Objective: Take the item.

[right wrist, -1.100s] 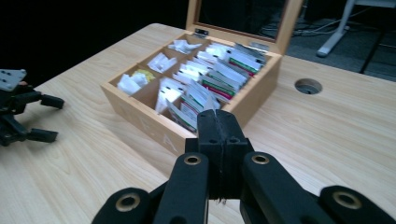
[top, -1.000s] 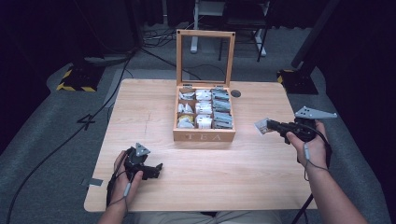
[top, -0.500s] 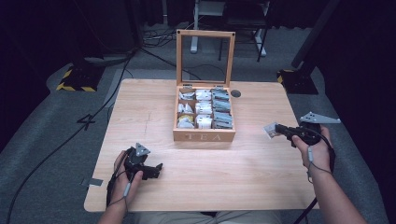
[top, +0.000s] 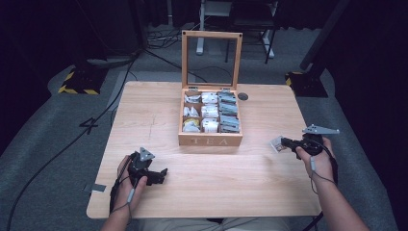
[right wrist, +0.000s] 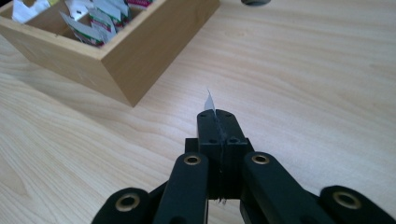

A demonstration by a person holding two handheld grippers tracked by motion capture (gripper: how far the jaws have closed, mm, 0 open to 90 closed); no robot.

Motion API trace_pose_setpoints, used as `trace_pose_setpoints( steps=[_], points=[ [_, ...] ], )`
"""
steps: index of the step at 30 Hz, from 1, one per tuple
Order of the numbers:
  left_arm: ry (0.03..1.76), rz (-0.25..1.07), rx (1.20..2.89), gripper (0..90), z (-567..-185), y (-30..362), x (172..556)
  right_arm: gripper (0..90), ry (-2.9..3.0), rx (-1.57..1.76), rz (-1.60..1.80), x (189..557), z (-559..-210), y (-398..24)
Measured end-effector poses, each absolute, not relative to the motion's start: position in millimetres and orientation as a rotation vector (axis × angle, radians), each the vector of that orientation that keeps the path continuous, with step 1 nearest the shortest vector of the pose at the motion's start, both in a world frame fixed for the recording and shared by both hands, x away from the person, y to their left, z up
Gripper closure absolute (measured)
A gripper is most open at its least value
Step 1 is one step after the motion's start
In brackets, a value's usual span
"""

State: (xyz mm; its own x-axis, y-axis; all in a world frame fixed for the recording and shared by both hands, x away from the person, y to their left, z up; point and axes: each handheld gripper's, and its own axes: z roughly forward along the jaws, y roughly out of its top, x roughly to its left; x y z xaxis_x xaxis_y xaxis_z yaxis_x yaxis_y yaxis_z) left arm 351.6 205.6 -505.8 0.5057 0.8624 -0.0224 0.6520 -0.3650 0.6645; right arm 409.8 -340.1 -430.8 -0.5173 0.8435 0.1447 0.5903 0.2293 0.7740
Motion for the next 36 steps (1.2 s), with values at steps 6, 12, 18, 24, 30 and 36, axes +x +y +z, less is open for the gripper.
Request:
trace_pose_setpoints(
  steps=[6,12,18,24,30,36],
  points=[
    [1.234,0.442,2.133,0.0,-506,206,352,90.0,2.224,1.385,1.131,414,-442,-340],
    [1.234,0.442,2.133,0.0,-506,206,352,90.0,2.228,1.439,1.101,417,-449,-341],
    [1.232,0.438,2.135,0.0,-506,205,352,78.6,2.214,1.480,1.087,421,-456,-345],
    [1.228,0.441,2.138,0.0,-506,206,353,59.9,2.188,1.494,1.072,424,-464,-349],
    [1.228,0.441,2.138,0.0,-506,206,353,50.6,2.136,1.502,1.058,427,-469,-357],
    [1.228,0.442,2.138,0.0,-506,206,353,48.9,2.096,1.465,1.028,427,-466,-364]
  ],
)
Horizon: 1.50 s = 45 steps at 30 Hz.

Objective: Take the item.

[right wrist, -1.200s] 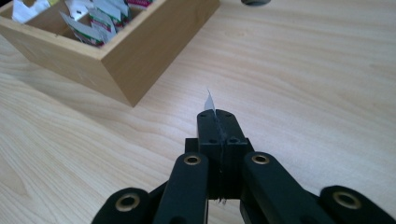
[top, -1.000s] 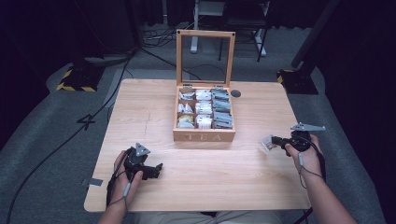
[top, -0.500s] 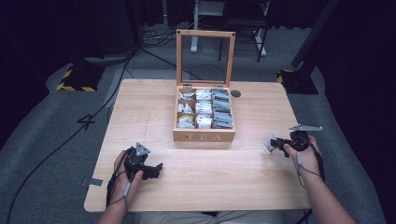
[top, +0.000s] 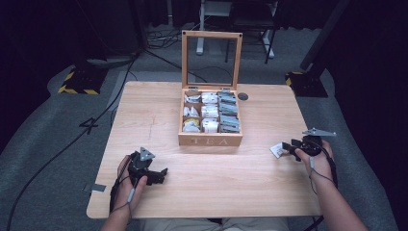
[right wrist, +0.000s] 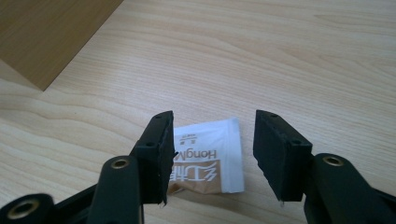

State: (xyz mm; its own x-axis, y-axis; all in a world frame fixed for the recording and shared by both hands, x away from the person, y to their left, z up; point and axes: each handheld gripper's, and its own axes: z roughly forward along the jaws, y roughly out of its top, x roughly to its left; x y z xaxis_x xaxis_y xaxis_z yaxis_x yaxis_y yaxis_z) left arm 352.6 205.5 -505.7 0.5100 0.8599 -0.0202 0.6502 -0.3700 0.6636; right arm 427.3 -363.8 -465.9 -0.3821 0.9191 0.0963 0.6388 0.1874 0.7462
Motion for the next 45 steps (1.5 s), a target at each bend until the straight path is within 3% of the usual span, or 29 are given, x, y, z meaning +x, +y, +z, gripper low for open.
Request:
trace_pose_setpoints(
  steps=[18,28,36,45],
  points=[
    [1.281,0.462,2.113,0.1,-506,206,342,47.9,2.154,1.245,1.240,388,-419,-334],
    [1.282,0.464,2.109,0.1,-506,207,342,43.4,2.225,1.115,1.283,367,-412,-310],
    [1.281,0.462,2.110,0.0,-506,207,342,44.3,2.261,1.025,1.272,343,-418,-288],
    [1.276,0.459,2.114,0.0,-506,207,342,42.8,2.332,1.040,1.221,337,-470,-268]
  ],
)
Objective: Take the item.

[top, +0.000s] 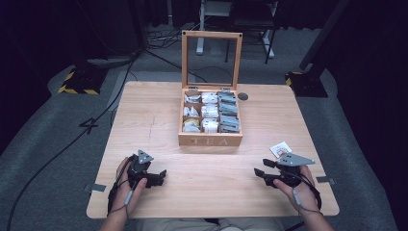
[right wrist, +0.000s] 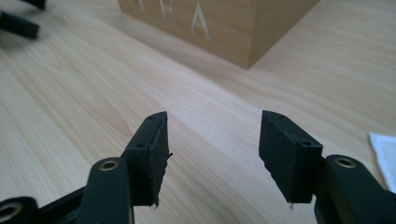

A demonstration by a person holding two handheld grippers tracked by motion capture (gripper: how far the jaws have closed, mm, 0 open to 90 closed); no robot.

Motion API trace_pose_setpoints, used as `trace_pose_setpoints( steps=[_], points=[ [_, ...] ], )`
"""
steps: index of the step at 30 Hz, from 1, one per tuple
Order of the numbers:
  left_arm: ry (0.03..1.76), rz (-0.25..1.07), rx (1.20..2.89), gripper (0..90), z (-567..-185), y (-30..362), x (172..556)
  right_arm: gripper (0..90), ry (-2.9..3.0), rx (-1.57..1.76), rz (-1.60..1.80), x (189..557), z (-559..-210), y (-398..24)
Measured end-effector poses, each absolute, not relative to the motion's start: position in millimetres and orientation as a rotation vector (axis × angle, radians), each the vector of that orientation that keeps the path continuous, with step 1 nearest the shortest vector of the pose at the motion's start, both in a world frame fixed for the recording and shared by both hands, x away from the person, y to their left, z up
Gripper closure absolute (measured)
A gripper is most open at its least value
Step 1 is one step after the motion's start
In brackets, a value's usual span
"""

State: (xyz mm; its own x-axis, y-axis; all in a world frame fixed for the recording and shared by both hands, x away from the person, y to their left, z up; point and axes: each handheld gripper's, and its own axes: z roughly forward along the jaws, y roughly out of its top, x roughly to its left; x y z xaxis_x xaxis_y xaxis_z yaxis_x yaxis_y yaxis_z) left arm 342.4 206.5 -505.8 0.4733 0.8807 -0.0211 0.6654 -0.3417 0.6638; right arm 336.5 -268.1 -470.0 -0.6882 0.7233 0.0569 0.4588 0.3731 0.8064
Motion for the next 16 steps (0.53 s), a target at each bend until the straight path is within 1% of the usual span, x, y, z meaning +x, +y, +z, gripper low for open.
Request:
trace_pose_setpoints(
  steps=[1,2,3,7,9,11,13,14,15,16],
  points=[
    [1.276,0.459,2.114,0.0,-506,207,342,42.8,2.332,1.040,1.221,337,-470,-268],
    [1.275,0.460,2.115,0.0,-506,207,342,42.0,2.359,1.029,1.170,337,-479,-264],
    [1.275,0.460,2.115,0.0,-506,207,342,42.0,2.359,1.029,1.170,337,-479,-264],
    [1.274,0.459,2.115,0.0,-506,206,343,39.7,2.404,1.022,1.083,339,-497,-258],
    [1.274,0.459,2.115,0.0,-506,206,343,33.8,2.385,1.026,1.070,339,-503,-255],
    [1.274,0.459,2.115,0.0,-506,206,343,33.6,2.379,1.026,1.077,340,-503,-254],
    [1.274,0.459,2.115,0.0,-506,206,343,28.7,2.373,1.037,1.072,341,-504,-254],
    [1.274,0.459,2.115,0.0,-506,206,343,28.7,2.373,1.037,1.072,341,-504,-254],
    [1.275,0.458,2.115,0.0,-506,206,343,20.4,2.383,1.041,1.059,342,-504,-253],
    [1.275,0.458,2.115,0.0,-506,206,343,20.4,2.383,1.041,1.059,342,-504,-253]
  ],
)
